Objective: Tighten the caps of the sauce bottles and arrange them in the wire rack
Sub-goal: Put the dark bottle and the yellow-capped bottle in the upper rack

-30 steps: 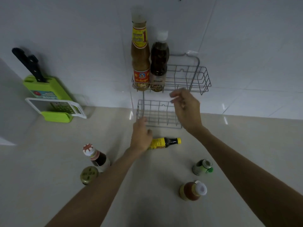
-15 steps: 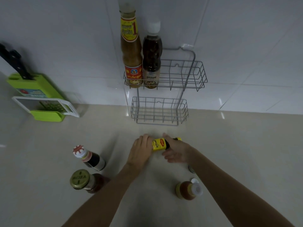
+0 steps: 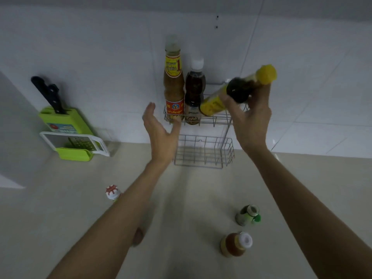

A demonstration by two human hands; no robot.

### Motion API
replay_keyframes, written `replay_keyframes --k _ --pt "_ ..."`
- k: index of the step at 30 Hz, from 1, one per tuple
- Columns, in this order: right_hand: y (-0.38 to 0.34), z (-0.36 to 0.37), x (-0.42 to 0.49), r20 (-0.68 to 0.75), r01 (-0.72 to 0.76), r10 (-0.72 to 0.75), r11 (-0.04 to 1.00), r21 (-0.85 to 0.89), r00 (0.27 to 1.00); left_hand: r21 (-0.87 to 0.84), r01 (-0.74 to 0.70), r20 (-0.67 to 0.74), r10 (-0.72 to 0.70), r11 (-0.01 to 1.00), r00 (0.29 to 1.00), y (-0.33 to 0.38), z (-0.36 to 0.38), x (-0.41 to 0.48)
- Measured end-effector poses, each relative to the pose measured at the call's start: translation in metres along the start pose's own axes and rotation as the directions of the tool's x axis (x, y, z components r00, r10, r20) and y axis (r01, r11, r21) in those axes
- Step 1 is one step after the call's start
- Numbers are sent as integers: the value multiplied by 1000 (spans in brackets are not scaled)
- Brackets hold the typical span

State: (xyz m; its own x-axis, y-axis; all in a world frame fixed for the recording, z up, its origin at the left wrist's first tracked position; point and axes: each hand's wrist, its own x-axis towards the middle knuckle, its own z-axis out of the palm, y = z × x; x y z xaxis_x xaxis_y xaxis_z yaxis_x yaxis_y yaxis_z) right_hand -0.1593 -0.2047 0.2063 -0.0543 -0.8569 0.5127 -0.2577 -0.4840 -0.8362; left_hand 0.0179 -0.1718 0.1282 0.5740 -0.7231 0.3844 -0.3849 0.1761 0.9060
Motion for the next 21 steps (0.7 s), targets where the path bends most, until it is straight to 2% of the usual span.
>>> replay_keyframes --k 1,3,7,11,15,20,21 --pt "-5 3 11 -40 27 -27 1000 -12 999 -23 40 23 -39 999 999 7 -1 18" --pt "-5 9 31 -25 42 -43 997 -58 999 -8 97 139 -95 995 986 16 -1 47" --pt "21 23 53 169 3 29 983 -185 985 38 162 365 -165 986 916 17 3 67" --pt "39 32 55 300 33 32 977 -211 954 34 200 404 -196 979 894 5 5 71" --pt "41 34 57 328 26 60 967 -252 943 53 182 460 -186 982 868 7 2 79" --pt "52 37 46 359 -35 152 949 -313 921 97 201 465 -223 975 857 14 1 68" --pt "37 45 22 428 -29 153 959 -283 891 123 220 408 -252 968 878 16 -28 50"
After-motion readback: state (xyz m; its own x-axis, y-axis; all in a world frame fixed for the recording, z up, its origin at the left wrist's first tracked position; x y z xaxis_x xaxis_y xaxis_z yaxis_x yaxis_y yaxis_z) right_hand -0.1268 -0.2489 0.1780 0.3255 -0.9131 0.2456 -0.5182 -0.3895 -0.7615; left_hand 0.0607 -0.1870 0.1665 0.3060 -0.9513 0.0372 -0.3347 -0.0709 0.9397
